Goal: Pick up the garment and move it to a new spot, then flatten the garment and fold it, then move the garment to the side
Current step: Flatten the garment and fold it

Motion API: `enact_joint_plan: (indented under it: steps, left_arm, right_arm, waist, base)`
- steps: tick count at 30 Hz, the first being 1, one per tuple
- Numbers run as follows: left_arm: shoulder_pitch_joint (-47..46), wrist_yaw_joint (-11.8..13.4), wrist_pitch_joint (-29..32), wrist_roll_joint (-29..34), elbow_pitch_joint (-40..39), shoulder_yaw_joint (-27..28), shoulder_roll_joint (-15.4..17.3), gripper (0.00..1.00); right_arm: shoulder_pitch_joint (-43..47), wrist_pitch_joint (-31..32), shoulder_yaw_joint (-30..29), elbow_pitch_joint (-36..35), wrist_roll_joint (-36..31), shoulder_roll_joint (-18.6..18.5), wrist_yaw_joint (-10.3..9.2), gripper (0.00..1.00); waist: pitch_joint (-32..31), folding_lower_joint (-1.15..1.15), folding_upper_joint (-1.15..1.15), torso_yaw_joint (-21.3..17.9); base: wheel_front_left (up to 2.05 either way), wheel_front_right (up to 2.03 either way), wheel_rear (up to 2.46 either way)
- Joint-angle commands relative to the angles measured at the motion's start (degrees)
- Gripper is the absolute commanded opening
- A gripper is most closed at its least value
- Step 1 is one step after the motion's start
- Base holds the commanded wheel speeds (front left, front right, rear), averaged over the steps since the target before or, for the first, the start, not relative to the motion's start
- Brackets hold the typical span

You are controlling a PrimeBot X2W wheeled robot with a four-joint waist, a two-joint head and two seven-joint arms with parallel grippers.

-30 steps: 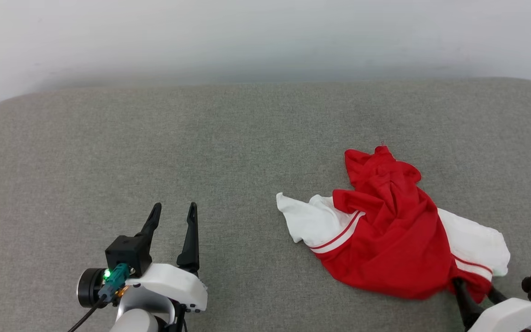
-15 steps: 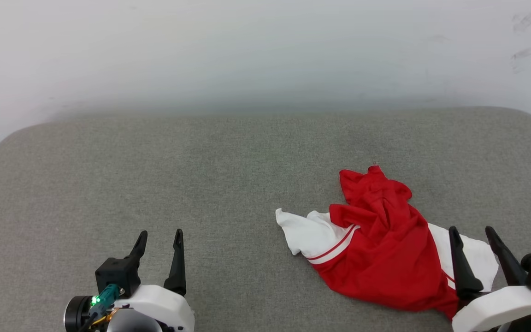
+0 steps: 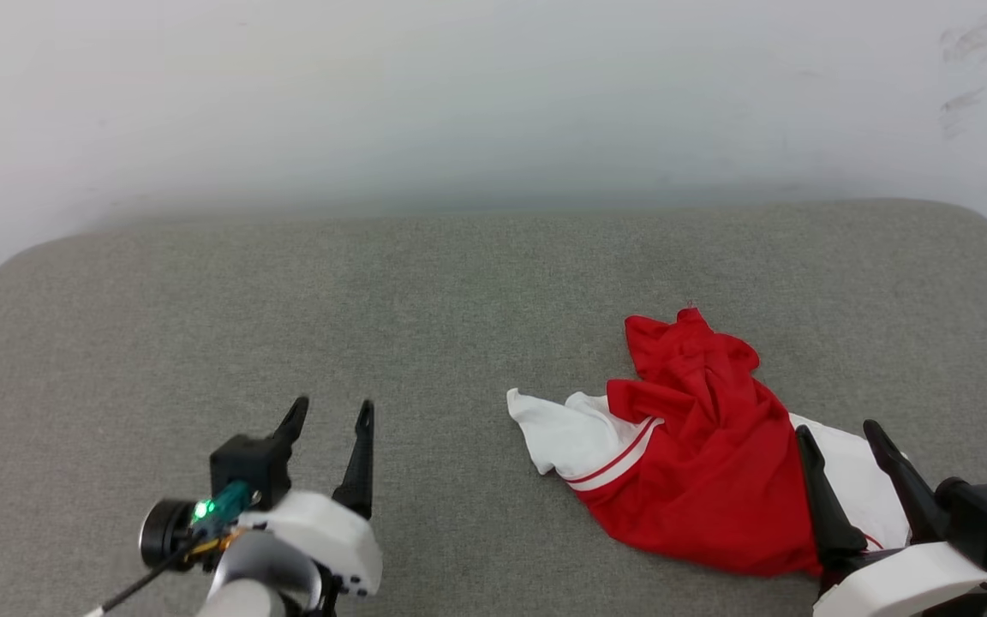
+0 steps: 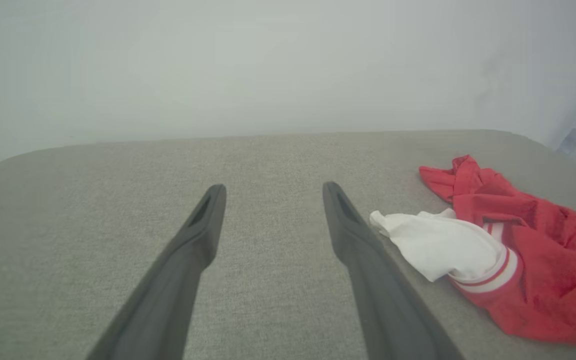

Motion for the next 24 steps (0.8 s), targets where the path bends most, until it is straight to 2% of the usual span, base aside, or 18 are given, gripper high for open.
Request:
enact_joint_plan:
  steps: [1, 4, 9, 16, 19, 24]
  left_arm:
    - [-2.28, -0.62, 0.78, 0.49, -0.32, -0.44, 0.21, 1.00]
    - [-8.21, -2.88, 3.66, 1.43, -0.02, -2.34, 0.11, 1.00]
    - [-18.65, -7.69, 10.40, 1.13, 2.49, -6.18, -2.04, 1.00]
    - [-28.54, -14.38, 23.43, -1.24, 11.73, -11.40, -4.81, 1.00]
    - [-31.18, -16.02, 28.41, -2.14, 15.91, -12.97, -5.37, 1.00]
    - [-33.35, -17.24, 34.68, -3.54, 21.12, -14.60, -5.92, 1.00]
  right_arm:
    - [-0.06, -0.12, 0.19, -0.52, 0.01, 0.10, -0.02, 1.00]
    - [-1.51, 0.15, 0.45, -1.43, -0.37, 0.10, -0.02, 1.00]
    - [-3.85, -0.17, 0.98, -2.49, -0.34, 0.10, -0.02, 1.00]
    - [-6.28, -0.87, 2.06, -1.69, 0.29, 0.09, -0.02, 1.00]
    - [-7.20, -1.28, 2.06, -1.19, 0.60, 0.10, -0.02, 1.00]
    - [-7.80, -1.80, 2.43, -0.38, 1.16, 0.10, -0.02, 1.00]
  waist:
    - [0.60, 0.01, 0.00, 0.01]
    - [2.63, 0.01, 0.00, -0.26]
    - [7.31, 0.01, 0.00, -1.50]
    - [12.32, 0.01, 0.00, -4.33]
    - [14.19, 0.01, 0.00, -5.37]
    - [16.05, 0.01, 0.00, -6.57]
  base:
    - [0.00, 0.00, 0.00]
    - [0.00, 0.00, 0.00]
    - [0.00, 0.00, 0.00]
    - [0.00, 0.00, 0.00]
    - [0.00, 0.00, 0.00]
    - [0.00, 0.00, 0.00]
